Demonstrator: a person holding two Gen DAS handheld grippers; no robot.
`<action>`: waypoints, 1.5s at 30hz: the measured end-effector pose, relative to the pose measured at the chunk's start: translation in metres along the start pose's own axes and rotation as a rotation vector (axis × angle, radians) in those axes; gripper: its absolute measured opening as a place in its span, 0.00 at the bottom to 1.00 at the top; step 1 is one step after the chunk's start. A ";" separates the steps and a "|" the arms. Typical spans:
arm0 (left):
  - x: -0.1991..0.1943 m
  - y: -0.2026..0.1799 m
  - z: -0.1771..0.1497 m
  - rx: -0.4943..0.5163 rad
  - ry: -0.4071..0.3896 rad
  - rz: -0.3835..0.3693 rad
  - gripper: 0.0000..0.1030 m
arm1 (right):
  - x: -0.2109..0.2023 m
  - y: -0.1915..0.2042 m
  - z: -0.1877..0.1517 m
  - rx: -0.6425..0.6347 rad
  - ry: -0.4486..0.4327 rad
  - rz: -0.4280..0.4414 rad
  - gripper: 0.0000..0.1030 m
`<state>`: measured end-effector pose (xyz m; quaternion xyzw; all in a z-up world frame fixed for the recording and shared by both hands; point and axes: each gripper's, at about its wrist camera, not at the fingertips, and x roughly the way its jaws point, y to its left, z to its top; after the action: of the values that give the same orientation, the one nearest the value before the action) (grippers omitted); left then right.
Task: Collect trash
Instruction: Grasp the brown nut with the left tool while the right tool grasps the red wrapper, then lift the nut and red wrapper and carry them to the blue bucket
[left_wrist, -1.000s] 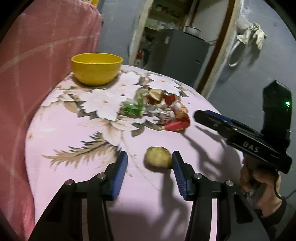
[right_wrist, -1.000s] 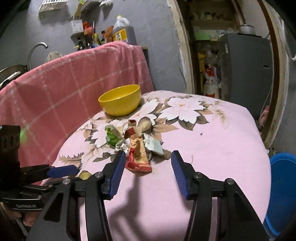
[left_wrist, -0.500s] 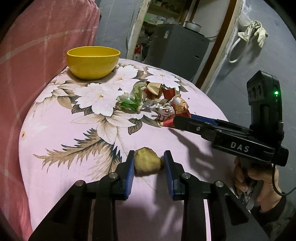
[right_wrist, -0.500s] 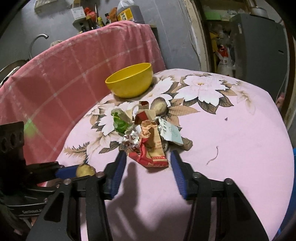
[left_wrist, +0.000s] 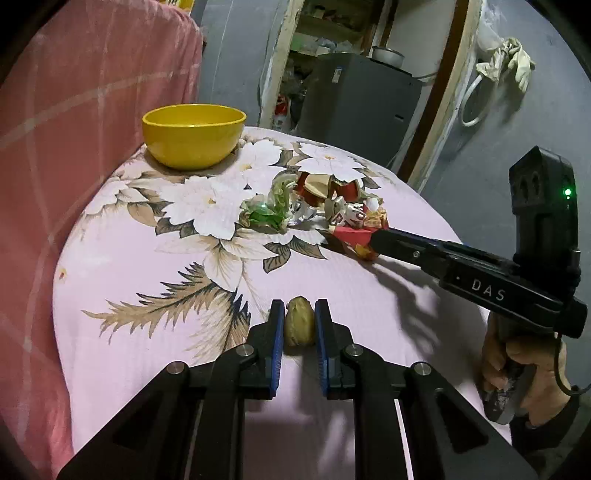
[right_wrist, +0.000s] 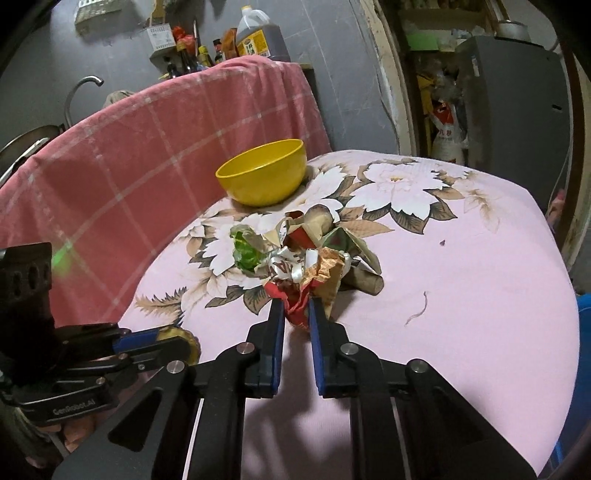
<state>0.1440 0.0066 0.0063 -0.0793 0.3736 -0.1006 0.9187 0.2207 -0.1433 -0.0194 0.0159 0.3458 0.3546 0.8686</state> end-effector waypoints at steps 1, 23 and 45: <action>0.000 0.000 0.000 0.002 -0.003 0.003 0.12 | -0.001 0.001 0.000 -0.004 -0.003 -0.003 0.11; -0.015 0.021 -0.002 -0.096 -0.074 0.049 0.10 | -0.041 0.012 -0.017 -0.094 -0.059 -0.050 0.09; -0.012 0.020 -0.003 -0.093 -0.057 0.039 0.10 | -0.049 -0.007 -0.042 -0.129 0.022 -0.152 0.29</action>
<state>0.1365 0.0290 0.0076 -0.1177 0.3529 -0.0630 0.9261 0.1740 -0.1882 -0.0239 -0.0703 0.3320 0.3093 0.8884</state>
